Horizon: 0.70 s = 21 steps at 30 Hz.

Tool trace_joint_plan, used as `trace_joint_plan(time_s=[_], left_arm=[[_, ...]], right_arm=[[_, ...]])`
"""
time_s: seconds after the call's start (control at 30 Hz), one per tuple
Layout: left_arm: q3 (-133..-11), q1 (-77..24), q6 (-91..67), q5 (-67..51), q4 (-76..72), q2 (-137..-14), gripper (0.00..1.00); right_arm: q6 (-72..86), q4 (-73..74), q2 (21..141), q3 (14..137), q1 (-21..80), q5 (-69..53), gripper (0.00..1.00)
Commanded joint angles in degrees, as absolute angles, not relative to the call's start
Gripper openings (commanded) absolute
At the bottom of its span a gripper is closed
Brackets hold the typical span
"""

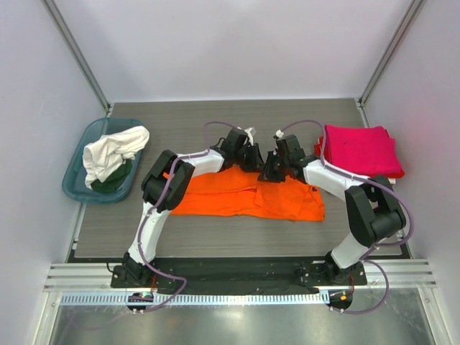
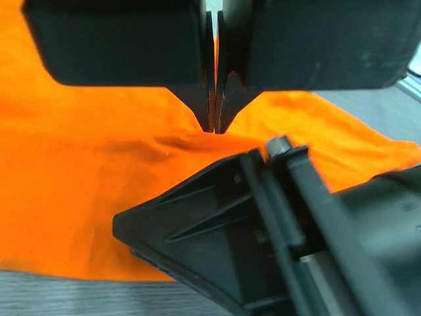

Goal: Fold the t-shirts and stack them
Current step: Fold the tshirt

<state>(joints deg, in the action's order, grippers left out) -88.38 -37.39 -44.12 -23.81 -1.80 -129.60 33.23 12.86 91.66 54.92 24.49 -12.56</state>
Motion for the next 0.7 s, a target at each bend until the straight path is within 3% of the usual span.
trace_joint_plan(time_s=[0.0,0.47,0.53,0.57,0.67], left_arm=[[-90.6,-37.2,-43.4,-23.6,-1.0,-130.2,0.27],[-92.6,-37.3,-42.6,-23.3,-0.2,-130.9,0.27],[-93.0,-37.3,-41.7,-23.6,-0.2,-129.9,0.27],[-92.7,-37.2,-41.0,-22.5,-0.2,-129.1,0.27],[-91.3,-37.0,-36.9,-20.0,-0.2,-123.6,0.30]], right_arm=[[34.5,10.6,95.2,56.3,25.3,-12.0,0.01],[37.4,7.0,93.3,48.2,27.9,-9.6,0.01],[36.7,9.5,91.2,49.7,27.9,-8.0,0.07],[36.7,10.4,88.9,50.3,27.9,-7.5,0.17],[36.1,13.9,83.6,51.5,27.9,-4.5,0.24]])
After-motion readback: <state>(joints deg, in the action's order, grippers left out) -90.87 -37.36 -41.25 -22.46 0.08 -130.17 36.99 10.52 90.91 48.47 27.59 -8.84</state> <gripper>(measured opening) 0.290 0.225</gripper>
